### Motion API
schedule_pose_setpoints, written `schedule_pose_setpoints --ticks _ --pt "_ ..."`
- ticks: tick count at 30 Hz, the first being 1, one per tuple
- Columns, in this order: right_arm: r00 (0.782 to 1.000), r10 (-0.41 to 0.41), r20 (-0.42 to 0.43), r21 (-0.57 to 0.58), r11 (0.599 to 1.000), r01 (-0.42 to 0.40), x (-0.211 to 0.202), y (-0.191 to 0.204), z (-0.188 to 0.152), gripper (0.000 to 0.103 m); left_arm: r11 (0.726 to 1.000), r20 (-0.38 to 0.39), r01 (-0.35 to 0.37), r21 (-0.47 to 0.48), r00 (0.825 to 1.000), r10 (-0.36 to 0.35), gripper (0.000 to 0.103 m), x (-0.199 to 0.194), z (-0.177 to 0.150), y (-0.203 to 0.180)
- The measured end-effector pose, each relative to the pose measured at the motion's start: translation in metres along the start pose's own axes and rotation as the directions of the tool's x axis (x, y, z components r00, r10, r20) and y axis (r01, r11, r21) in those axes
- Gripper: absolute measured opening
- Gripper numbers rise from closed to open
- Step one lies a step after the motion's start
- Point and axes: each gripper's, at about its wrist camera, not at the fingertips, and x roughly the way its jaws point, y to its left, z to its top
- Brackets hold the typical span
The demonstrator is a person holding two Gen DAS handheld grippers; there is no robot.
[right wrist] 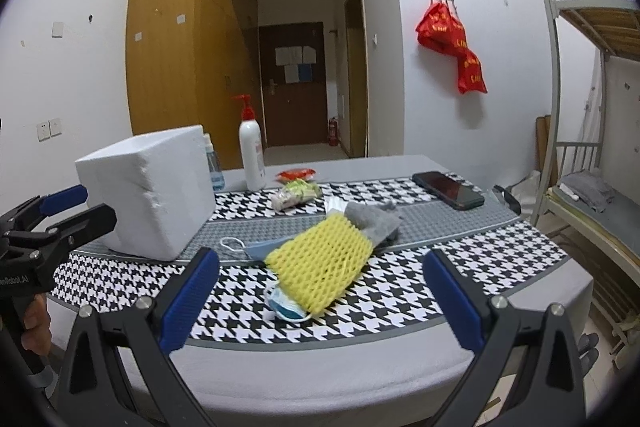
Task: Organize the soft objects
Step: 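Grasp the blue face masks with the left gripper while the right gripper approaches the yellow foam net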
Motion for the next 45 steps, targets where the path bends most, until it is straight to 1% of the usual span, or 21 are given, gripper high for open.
schedule_pose_setpoints --ticks 3,7,11,17,20,24,27,31,34,36,40,44,45 --pt "1.0 -0.008 -0.025 0.007 1.0 0.008 0.013 -0.006 -0.001 0.103 1.0 -0.032 0.014 0.01 0.999 -0.014 0.102 0.016 0.002 -0.003" --pt "0.999 -0.011 -0.045 0.022 1.0 0.012 0.026 -0.015 -0.002 0.103 0.999 -0.054 0.021 0.026 0.998 -0.019 0.102 0.032 0.007 -0.007" --pt "0.997 -0.014 -0.08 0.009 1.0 0.015 0.039 -0.017 -0.002 0.103 0.998 -0.078 0.033 0.05 0.997 -0.029 0.102 0.049 0.01 -0.011" --pt "0.994 -0.011 -0.105 0.004 1.0 0.012 0.054 -0.021 -0.003 0.103 0.991 -0.154 0.073 0.108 0.986 -0.056 0.102 0.08 0.011 -0.019" --pt "0.993 -0.012 -0.114 0.008 1.0 0.013 0.058 -0.026 -0.005 0.103 0.985 -0.178 0.073 0.159 0.983 -0.044 0.102 0.094 0.01 -0.023" --pt "0.993 -0.018 -0.116 0.021 1.0 0.021 0.062 -0.033 -0.004 0.103 0.968 -0.225 0.119 0.223 0.972 -0.068 0.102 0.114 0.009 -0.029" --pt "0.993 -0.013 -0.119 0.03 0.999 0.017 0.066 -0.037 -0.004 0.103 0.956 -0.244 0.131 0.261 0.967 -0.066 0.102 0.124 0.006 -0.035" --pt "0.99 0.001 -0.138 0.035 0.999 0.004 0.073 -0.041 -0.006 0.103 0.952 -0.286 0.159 0.26 0.955 -0.082 0.102 0.139 0.004 -0.035" --pt "0.989 0.015 -0.146 0.037 0.999 -0.01 0.079 -0.042 -0.005 0.103 0.952 -0.317 0.161 0.259 0.946 -0.074 0.102 0.152 0.003 -0.035" --pt "0.988 0.026 -0.151 0.04 0.999 -0.021 0.081 -0.043 -0.005 0.103 0.951 -0.334 0.176 0.255 0.939 -0.085 0.101 0.158 0.003 -0.036" --pt "0.987 0.033 -0.157 0.047 0.999 -0.026 0.087 -0.047 -0.004 0.103 0.946 -0.369 0.216 0.242 0.922 -0.116 0.095 0.169 0.003 -0.04" --pt "0.986 0.04 -0.162 0.057 0.998 -0.031 0.091 -0.052 -0.005 0.103 0.936 -0.399 0.245 0.251 0.908 -0.131 0.082 0.18 0.0 -0.047" --pt "0.986 0.041 -0.162 0.058 0.998 -0.032 0.091 -0.052 -0.005 0.103 0.935 -0.403 0.25 0.253 0.905 -0.133 0.081 0.181 -0.001 -0.049"
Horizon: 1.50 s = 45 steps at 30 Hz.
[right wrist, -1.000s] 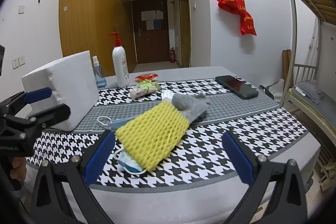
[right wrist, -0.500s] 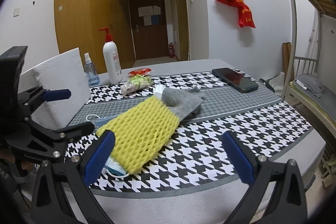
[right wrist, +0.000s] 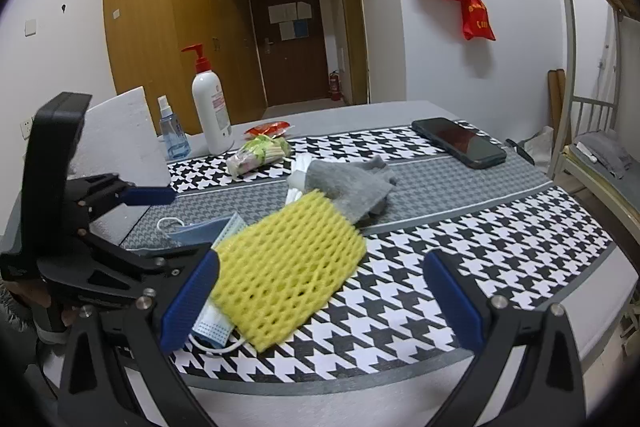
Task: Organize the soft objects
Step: 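Grasp the blue face masks with the left gripper while the right gripper approaches the yellow foam net, then close the right gripper on the yellow foam net and lift it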
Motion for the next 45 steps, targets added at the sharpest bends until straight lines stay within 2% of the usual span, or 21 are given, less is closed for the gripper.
schedule_pose_setpoints --ticks 6,8,12,14,16,23,26,30,42,44,45 --pt "1.0 -0.009 -0.022 0.007 1.0 0.01 0.005 -0.007 -0.003 0.103 0.999 -0.011 0.039 0.009 0.999 -0.039 0.056 0.01 -0.001 -0.005" --pt "0.999 -0.015 -0.031 0.004 1.0 0.015 0.007 -0.008 -0.004 0.103 0.999 -0.025 0.051 0.015 0.998 -0.051 0.042 0.013 -0.001 -0.007" --pt "0.999 -0.016 -0.048 -0.008 1.0 0.015 0.009 -0.005 -0.005 0.103 0.998 -0.013 0.068 -0.009 0.998 -0.068 0.027 0.012 -0.001 -0.003" --pt "0.998 -0.016 -0.055 -0.015 1.0 0.015 0.011 -0.003 -0.004 0.103 0.997 -0.012 0.067 -0.026 0.998 -0.068 0.014 0.01 -0.002 0.0" --pt "0.998 -0.01 -0.065 -0.016 1.0 0.009 0.015 -0.002 -0.003 0.103 0.996 -0.011 0.072 -0.046 0.997 -0.072 0.01 0.008 -0.004 0.002" --pt "0.996 -0.006 -0.094 -0.038 0.999 0.002 0.026 0.008 0.002 0.103 0.984 0.022 0.098 -0.148 0.995 -0.095 0.007 -0.004 -0.013 0.02" --pt "0.995 -0.015 -0.102 -0.055 0.998 0.01 0.029 0.012 0.005 0.103 0.985 0.047 0.078 -0.153 0.996 -0.071 0.007 -0.011 -0.014 0.022" --pt "0.99 0.005 -0.143 -0.023 1.0 -0.009 0.038 0.012 0.006 0.103 0.987 0.06 0.072 -0.143 0.996 -0.064 0.007 -0.016 -0.016 0.018" --pt "0.983 0.05 -0.179 0.068 0.997 -0.038 0.049 0.015 0.009 0.102 0.983 0.052 0.075 -0.165 0.996 -0.067 0.007 -0.015 -0.016 0.022" --pt "0.982 0.068 -0.174 0.081 0.995 -0.055 0.048 0.014 0.01 0.093 0.983 0.052 0.076 -0.167 0.996 -0.068 0.007 -0.015 -0.016 0.022" --pt "0.981 0.075 -0.176 0.084 0.995 -0.061 0.048 0.014 0.009 0.084 0.983 0.053 0.076 -0.167 0.996 -0.068 0.007 -0.015 -0.017 0.023"
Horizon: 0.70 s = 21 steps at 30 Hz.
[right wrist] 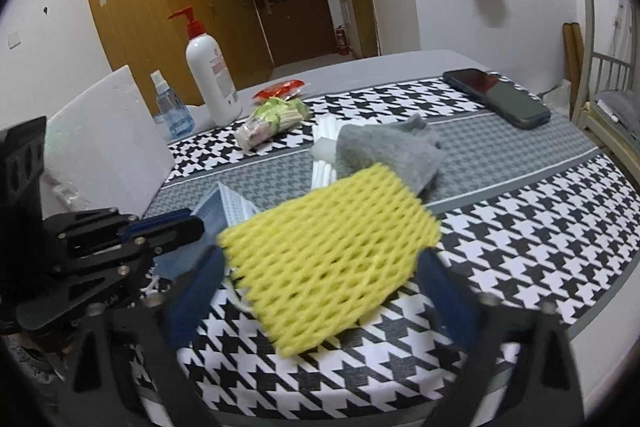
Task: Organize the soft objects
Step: 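Close the right gripper on the yellow foam net and lift it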
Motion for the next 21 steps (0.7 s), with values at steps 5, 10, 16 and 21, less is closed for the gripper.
schedule_pose_setpoints --ticks 5,10,16,21 --pt "1.0 0.017 -0.001 0.015 1.0 -0.017 -0.005 -0.002 -0.002 0.048 1.0 0.002 -0.003 0.004 1.0 0.003 0.007 0.0 0.0 -0.001" --pt "1.0 -0.024 -0.002 -0.017 1.0 0.024 -0.009 0.001 -0.009 0.029 1.0 0.01 -0.009 0.002 1.0 0.009 0.007 -0.002 0.0 -0.001" --pt "0.99 -0.139 -0.01 -0.046 0.989 0.138 -0.03 -0.013 -0.026 0.03 1.0 0.02 -0.018 0.013 1.0 0.018 0.007 -0.003 0.001 -0.003" --pt "0.985 -0.172 0.023 0.002 0.985 0.172 -0.046 -0.019 -0.026 0.07 1.0 0.02 -0.023 0.012 1.0 0.023 0.007 -0.003 0.001 -0.004"
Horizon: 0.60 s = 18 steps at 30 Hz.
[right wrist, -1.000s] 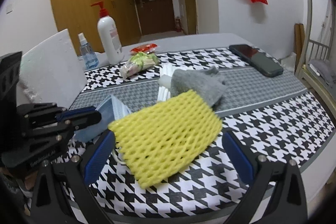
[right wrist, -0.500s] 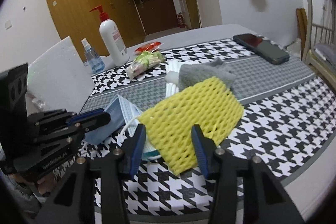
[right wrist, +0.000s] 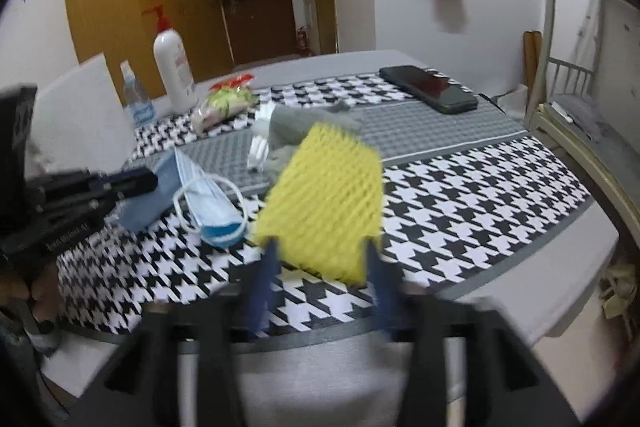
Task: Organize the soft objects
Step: 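Close the right gripper on the yellow foam net and lift it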
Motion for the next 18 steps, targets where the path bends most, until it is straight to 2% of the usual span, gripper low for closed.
schedule_pose_setpoints --ticks 1,4,7,11,17,18 --pt "1.0 0.008 0.018 -0.003 1.0 -0.008 -0.003 0.001 0.001 0.074 1.0 0.0 0.001 -0.001 1.0 -0.001 0.007 0.0 0.0 0.0" --pt "0.998 0.044 0.052 -0.03 0.999 -0.042 -0.007 0.011 0.003 0.075 1.0 -0.001 0.0 -0.002 1.0 0.0 0.007 0.0 0.0 0.001" --pt "0.999 0.042 0.025 -0.013 0.999 -0.042 0.005 0.014 0.008 0.075 1.0 0.0 -0.002 -0.003 1.0 0.002 0.007 -0.001 0.0 0.001" --pt "1.0 -0.017 -0.015 0.02 1.0 0.018 0.026 0.008 0.013 0.075 1.0 0.001 -0.007 -0.001 1.0 0.007 0.007 0.0 0.0 0.001" --pt "0.998 -0.034 -0.056 0.008 0.999 0.035 0.044 0.008 0.009 0.075 1.0 0.001 -0.008 -0.005 1.0 0.008 0.007 0.0 -0.001 0.001" --pt "0.998 -0.038 -0.057 0.005 0.999 0.039 0.045 0.008 0.009 0.07 1.0 0.002 -0.009 -0.006 1.0 0.009 0.007 -0.001 -0.001 0.002"
